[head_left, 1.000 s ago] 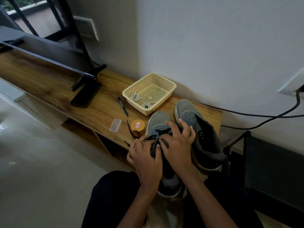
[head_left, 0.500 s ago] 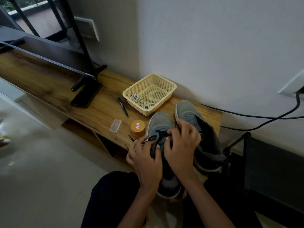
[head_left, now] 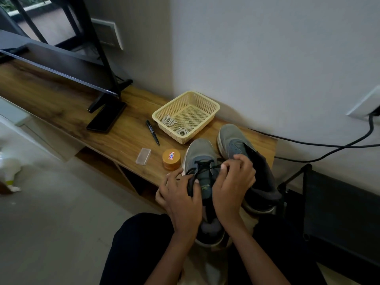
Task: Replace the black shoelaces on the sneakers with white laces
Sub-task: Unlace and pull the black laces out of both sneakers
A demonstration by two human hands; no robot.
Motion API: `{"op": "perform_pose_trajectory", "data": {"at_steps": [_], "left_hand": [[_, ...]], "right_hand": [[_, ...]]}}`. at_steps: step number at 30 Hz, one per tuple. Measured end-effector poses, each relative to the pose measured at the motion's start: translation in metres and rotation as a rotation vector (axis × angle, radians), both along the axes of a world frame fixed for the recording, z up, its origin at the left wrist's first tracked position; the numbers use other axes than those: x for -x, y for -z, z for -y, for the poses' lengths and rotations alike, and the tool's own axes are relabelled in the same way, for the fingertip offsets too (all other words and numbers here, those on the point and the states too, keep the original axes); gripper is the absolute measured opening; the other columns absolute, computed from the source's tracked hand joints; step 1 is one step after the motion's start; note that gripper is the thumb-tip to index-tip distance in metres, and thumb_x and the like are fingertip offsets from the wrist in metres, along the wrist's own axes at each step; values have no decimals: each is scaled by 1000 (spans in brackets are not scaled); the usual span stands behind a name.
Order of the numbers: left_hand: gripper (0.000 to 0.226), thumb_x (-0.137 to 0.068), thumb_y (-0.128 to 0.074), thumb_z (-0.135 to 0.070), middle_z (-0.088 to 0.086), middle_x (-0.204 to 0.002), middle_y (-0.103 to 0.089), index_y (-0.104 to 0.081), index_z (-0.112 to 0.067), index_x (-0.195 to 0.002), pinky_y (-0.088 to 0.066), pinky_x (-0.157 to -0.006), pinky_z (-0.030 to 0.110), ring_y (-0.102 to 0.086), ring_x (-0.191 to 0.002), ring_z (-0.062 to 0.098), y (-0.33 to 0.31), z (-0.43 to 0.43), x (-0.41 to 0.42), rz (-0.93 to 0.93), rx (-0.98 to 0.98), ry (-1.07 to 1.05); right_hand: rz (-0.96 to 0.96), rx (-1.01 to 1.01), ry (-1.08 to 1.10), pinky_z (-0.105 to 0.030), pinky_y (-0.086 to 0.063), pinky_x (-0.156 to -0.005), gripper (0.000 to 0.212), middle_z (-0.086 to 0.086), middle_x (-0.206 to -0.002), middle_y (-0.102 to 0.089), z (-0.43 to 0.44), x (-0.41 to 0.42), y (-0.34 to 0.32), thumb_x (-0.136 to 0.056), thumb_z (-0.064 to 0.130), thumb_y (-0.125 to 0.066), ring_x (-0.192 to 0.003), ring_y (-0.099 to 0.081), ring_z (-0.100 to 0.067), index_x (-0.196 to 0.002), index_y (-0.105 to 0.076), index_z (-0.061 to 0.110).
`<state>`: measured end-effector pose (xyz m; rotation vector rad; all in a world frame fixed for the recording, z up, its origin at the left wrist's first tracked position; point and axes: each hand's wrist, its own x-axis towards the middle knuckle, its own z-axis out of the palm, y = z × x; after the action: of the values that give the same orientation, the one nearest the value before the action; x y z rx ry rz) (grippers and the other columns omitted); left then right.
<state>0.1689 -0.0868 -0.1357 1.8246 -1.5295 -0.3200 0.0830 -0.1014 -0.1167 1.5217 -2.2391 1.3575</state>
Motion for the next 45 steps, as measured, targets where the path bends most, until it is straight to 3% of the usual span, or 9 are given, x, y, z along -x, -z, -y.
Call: {"op": "perform_pose_trajectory", "data": {"at_steps": [7,12,19,25,30,34,38,43,45], "left_hand": [[12,-84,-66,-20,0,-120,-59,-67,-18,-95,-25,-102,52,-42,-123,27,1,-1,1,-67,-10,-9],[13,-84,-59,-25,-2,-120,-59,-66,-20,-94,-26,-102,52,-42,-122,26,0,-1,2,-70,2,-1],[31,-83,-39,-39,-5,-118,-59,-64,-23,-92,-27,-100,50,-44,-120,23,-3,-1,2,-44,45,-2],[37,-83,-38,-43,-5,-118,-59,-65,-23,-96,-26,-100,47,-43,-120,22,-1,-1,1,-16,33,10],[38,-83,-37,-44,-5,-119,-59,-65,-22,-97,-26,-101,48,-43,-121,23,-1,0,2,-29,20,17],[22,-86,-51,-35,-5,-118,-58,-65,-21,-97,-24,-102,48,-42,-121,22,0,1,1,-63,0,9],[15,-88,-60,-26,-5,-118,-57,-65,-19,-100,-22,-103,46,-41,-121,22,-1,1,0,-93,-49,-5],[22,-86,-63,-28,-8,-119,-55,-60,-23,-106,-19,-103,39,-38,-121,15,-7,-1,2,-152,-73,25],[31,-83,-60,-38,-11,-119,-52,-56,-26,-112,-18,-100,35,-32,-116,7,-10,-1,2,-175,-59,42]], "right_hand": [[-280,-147,-227,-50,-25,-99,20,-4,-131,-51,2,1,-4,-73,17,-55,-123,-34,-29,-88,-67,20],[-363,-189,-259,-49,-22,-98,14,1,-122,-60,6,3,3,-75,27,-58,-123,-34,-29,-69,-70,22],[-180,-38,-171,-41,-33,-91,14,-12,-115,-51,4,-5,6,-88,15,-41,-105,-44,-27,-82,-53,9],[120,146,-177,-6,-28,-90,16,-17,-108,-46,-2,-5,-1,-94,6,-36,-98,-44,-16,-90,-50,1],[218,242,-157,-12,-37,-86,17,-18,-105,-45,1,-1,-1,-95,5,-33,-95,-43,-9,-98,-48,-2],[407,260,-193,-37,-56,-67,12,2,-99,-48,1,1,-10,-100,18,-28,-82,-58,-20,-101,-40,22],[503,209,-149,-32,-56,-49,20,-1,-86,-52,10,23,-30,-101,16,-33,-69,-62,-17,-90,-38,32],[203,48,-135,-34,-49,-78,8,-8,-98,-57,11,50,-27,-88,8,-59,-95,-57,-28,-93,-66,8],[140,-37,-63,-37,-50,-79,22,-10,-117,-52,9,49,-25,-86,7,-61,-108,-52,-30,-107,-66,7]]}}
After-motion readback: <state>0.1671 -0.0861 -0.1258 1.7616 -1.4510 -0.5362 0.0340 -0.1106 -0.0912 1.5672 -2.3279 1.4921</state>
